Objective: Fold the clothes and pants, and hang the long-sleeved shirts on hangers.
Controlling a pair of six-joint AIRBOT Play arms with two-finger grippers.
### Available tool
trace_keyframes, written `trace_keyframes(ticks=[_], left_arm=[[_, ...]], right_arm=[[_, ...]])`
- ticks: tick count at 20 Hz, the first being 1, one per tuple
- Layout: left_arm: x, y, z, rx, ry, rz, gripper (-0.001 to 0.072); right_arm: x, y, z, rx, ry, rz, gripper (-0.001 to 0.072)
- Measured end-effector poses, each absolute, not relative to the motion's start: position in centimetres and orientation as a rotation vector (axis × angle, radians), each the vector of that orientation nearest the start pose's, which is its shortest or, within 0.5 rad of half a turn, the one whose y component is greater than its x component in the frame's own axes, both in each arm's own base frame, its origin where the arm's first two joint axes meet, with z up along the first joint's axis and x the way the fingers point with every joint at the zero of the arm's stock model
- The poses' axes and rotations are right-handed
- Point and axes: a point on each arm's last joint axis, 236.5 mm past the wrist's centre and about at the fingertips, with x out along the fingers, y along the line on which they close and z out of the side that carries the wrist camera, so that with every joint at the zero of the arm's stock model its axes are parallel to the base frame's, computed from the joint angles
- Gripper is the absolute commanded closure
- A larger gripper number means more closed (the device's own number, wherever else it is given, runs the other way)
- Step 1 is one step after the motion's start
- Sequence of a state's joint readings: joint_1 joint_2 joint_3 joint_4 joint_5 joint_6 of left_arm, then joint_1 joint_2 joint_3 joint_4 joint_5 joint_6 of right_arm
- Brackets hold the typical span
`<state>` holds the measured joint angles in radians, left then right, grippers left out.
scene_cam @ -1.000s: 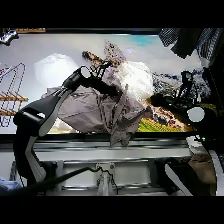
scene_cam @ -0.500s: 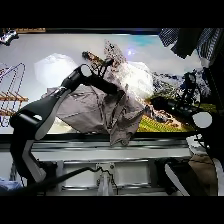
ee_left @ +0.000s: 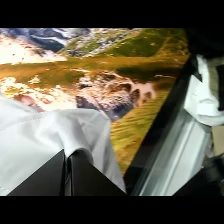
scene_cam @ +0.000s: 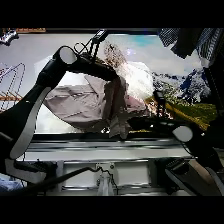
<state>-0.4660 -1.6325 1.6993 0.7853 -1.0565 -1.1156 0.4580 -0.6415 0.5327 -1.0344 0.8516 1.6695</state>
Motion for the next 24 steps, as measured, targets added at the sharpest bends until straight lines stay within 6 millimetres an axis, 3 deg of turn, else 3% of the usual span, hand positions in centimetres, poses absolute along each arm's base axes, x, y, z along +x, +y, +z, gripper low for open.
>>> trace_keyframes(ticks=[5,10,14,21,24], left_arm=[[39.3,-37.3,14.2,-0.067,0.858,-1.096,0.0692],[38.6,-37.2,16.0,-0.06,0.826,-1.109,0.0693],[38.2,-37.4,16.4,-0.057,0.819,-1.117,0.0692],[37.4,-38.3,16.5,-0.049,0.816,-1.138,0.0693],[37.2,-38.4,16.6,-0.046,0.816,-1.143,0.0692]], right_arm=[[20.6,25.4,-1.3,0.319,1.145,0.586,0.0256],[21.2,27.5,-6.1,0.328,1.214,0.505,0.0256],[22.2,28.5,-6.5,0.332,1.203,0.491,0.0283],[22.9,28.3,-7.1,0.293,1.245,0.435,0.0298],[23.6,28.1,-7.2,0.253,1.261,0.398,0.0354]])
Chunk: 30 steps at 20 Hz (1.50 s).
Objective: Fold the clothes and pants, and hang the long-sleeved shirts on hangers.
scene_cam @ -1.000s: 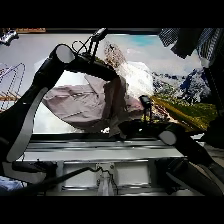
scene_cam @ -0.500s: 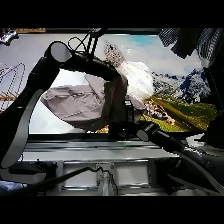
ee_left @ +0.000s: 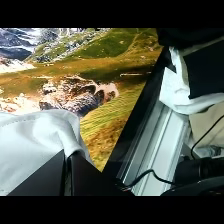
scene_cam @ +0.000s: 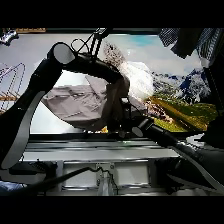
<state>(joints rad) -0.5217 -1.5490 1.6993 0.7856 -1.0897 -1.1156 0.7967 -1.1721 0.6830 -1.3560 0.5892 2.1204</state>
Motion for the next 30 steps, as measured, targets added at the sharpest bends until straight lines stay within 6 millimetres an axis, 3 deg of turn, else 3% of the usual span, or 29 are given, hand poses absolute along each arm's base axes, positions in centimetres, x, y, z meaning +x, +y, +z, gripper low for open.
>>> trace_keyframes(ticks=[1,3,6,10,13,17,20,25,30], left_arm=[[37.1,-38.5,16.5,-0.046,0.818,-1.145,0.0693],[36.9,-38.5,16.5,-0.043,0.823,-1.148,0.0692],[36.7,-38.5,16.4,-0.04,0.83,-1.153,0.0693],[37.0,-38.0,16.3,-0.043,0.834,-1.146,0.0692],[37.9,-37.2,16.3,-0.053,0.833,-1.125,0.0692],[39.5,-35.4,16.8,-0.07,0.814,-1.081,0.0693],[40.4,-34.0,19.0,-0.085,0.752,-1.045,0.0693],[40.7,-31.1,26.0,-0.089,0.558,-0.975,0.0695],[37.9,-27.1,35.9,-0.054,0.291,-0.872,0.0695]], right_arm=[[23.8,27.9,-7.3,0.236,1.27,0.382,0.0365],[23.9,27.4,-7.9,0.197,1.295,0.348,0.0458],[24.0,26.9,-8.5,0.16,1.319,0.316,0.0677],[23.9,26.6,-8.3,0.146,1.327,0.306,0.0679],[23.2,26.8,-6.0,0.127,1.299,0.357,0.0679],[22.4,27.1,1.5,0.144,1.133,0.5,0.0678],[23.1,25.0,8.6,0.183,0.921,0.554,0.0678],[24.9,19.2,19.7,0.19,0.525,0.553,0.068],[26.3,14.1,32.4,0.111,0.092,0.479,0.0683]])
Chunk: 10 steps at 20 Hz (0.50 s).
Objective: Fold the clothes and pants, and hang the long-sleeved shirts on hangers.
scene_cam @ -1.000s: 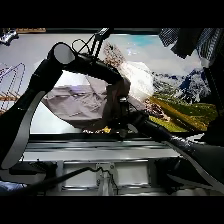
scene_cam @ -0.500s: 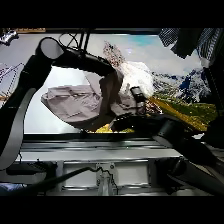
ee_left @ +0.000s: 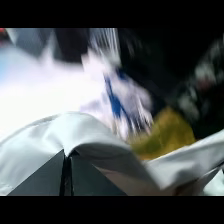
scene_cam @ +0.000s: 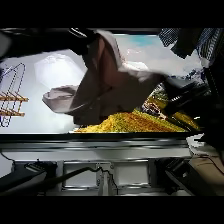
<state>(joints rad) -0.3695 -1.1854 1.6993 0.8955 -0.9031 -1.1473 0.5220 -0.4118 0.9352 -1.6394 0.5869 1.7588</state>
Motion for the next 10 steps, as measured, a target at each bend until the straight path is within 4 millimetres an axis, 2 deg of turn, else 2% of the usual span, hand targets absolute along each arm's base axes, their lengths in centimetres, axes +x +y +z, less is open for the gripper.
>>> trace_keyframes(ticks=[3,6,8,10], left_arm=[[35.1,-24.3,42.6,-0.068,0.098,-0.805,0.0696],[32.1,-21.9,47.8,-0.089,-0.062,-0.755,0.0696],[31.3,-20.5,49.3,-0.073,-0.118,-0.711,0.0695],[32.1,-19.2,49.3,-0.045,-0.121,-0.644,0.0695]], right_arm=[[26.3,12.2,40.1,0.058,-0.119,0.429,0.0683],[26.6,12.5,46.3,0.001,-0.247,0.433,0.0683],[27.7,13.6,49.0,-0.032,-0.272,0.452,0.0682],[30.1,15.5,49.4,-0.07,-0.216,0.489,0.0682]])
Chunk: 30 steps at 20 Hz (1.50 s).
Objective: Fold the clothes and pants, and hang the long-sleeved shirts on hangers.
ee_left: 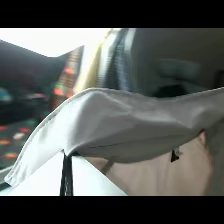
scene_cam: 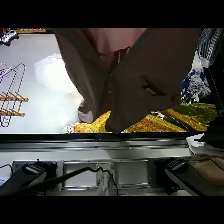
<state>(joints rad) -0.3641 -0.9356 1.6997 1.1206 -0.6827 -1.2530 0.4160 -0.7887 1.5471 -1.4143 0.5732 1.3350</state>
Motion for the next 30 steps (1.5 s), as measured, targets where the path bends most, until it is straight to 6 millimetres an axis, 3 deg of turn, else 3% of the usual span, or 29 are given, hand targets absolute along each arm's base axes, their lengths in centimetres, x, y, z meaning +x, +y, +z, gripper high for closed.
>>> trace_keyframes(ticks=[2,3,6,7,10,12,15,16,18,20,21,25,30], left_arm=[[34.4,-18.3,47.4,-0.005,-0.067,-0.572,0.0695],[36.0,-17.9,45.5,0.026,-0.012,-0.533,0.0695],[41.5,-15.0,37.2,0.136,0.231,-0.351,0.0695],[43.0,-13.7,34.4,0.145,0.303,-0.288,0.0695],[45.9,-9.3,25.1,0.112,0.518,-0.113,0.0695],[46.4,-6.8,19.2,0.045,0.641,-0.027,0.0694],[46.3,-4.7,13.1,-0.083,0.741,0.042,0.069],[46.4,-4.3,12.1,-0.125,0.751,0.058,0.0659],[46.6,-3.5,10.9,-0.202,0.751,0.084,0.0394],[46.9,-3.0,10.7,-0.257,0.736,0.099,0.0366],[47.0,-2.6,10.6,-0.274,0.729,0.108,0.0259],[46.8,0.2,10.1,-0.354,0.737,0.168,0.0256],[43.1,5.8,7.6,-0.395,0.892,0.293,0.0257]], right_arm=[[33.5,18.2,46.9,-0.101,-0.089,0.545,0.0682],[35.4,19.8,44.5,-0.118,0.004,0.58,0.0682],[39.2,24.0,35.9,-0.136,0.289,0.692,0.0682],[39.8,25.3,32.4,-0.142,0.404,0.738,0.0682],[39.9,28.0,24.5,-0.139,0.669,0.853,0.0682],[40.0,28.9,21.1,-0.126,0.776,0.889,0.0682],[40.0,30.0,17.4,-0.097,0.895,0.926,0.0682],[40.1,30.4,16.5,-0.084,0.921,0.939,0.0681],[40.3,31.1,14.8,-0.062,0.966,0.955,0.0681],[40.7,31.8,13.7,-0.03,0.983,0.966,0.0682],[41.1,32.2,13.2,-0.01,0.985,0.969,0.0682],[43.2,33.9,11.9,0.078,0.959,0.963,0.0681],[45.1,34.8,10.3,0.138,0.944,0.931,0.0681]])
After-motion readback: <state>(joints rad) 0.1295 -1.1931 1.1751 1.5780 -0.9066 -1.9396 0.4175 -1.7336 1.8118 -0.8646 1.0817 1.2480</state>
